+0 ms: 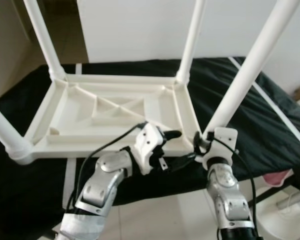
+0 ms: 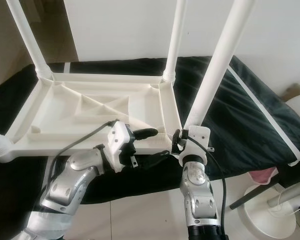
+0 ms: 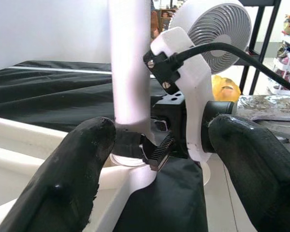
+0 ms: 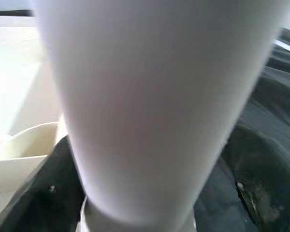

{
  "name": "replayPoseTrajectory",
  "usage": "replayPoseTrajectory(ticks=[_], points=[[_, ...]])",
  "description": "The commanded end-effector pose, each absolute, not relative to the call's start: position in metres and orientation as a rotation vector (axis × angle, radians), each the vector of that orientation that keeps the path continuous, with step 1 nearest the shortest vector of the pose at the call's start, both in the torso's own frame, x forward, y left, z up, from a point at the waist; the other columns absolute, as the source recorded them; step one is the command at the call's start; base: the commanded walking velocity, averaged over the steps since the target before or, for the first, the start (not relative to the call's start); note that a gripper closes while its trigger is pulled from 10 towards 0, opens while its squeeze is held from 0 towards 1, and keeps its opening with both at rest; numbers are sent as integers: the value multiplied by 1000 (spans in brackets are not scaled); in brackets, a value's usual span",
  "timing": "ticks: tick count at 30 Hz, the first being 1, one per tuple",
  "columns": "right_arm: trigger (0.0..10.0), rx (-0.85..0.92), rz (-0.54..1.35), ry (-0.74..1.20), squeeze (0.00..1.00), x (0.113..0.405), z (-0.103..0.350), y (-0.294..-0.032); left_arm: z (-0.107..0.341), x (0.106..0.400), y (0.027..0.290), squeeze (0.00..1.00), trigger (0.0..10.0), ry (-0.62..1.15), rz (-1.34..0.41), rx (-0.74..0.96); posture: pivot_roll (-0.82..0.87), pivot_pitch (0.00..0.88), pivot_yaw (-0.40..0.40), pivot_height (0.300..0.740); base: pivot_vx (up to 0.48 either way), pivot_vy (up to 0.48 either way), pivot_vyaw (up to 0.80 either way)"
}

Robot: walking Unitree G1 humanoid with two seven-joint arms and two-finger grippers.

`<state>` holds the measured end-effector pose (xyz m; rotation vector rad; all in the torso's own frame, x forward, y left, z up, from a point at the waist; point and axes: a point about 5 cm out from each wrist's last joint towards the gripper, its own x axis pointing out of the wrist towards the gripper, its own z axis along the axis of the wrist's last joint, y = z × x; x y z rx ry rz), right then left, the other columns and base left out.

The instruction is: Building children table

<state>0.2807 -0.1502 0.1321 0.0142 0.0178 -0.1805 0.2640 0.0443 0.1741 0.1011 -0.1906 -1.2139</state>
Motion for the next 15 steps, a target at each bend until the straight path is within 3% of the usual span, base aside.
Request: replayPoseTrajectory(ticks=[1,15], points=[[10000,16,-161,11,0,280,131,-153,173,264,45,0,10000,-187,-1165,99,-1,16,-71,740,0,0,0],[10000,11,102,-38,0,277,123,-170,157,267,51,0,10000,-176,-1096,170,-10,19,-63,740,0,0,0]])
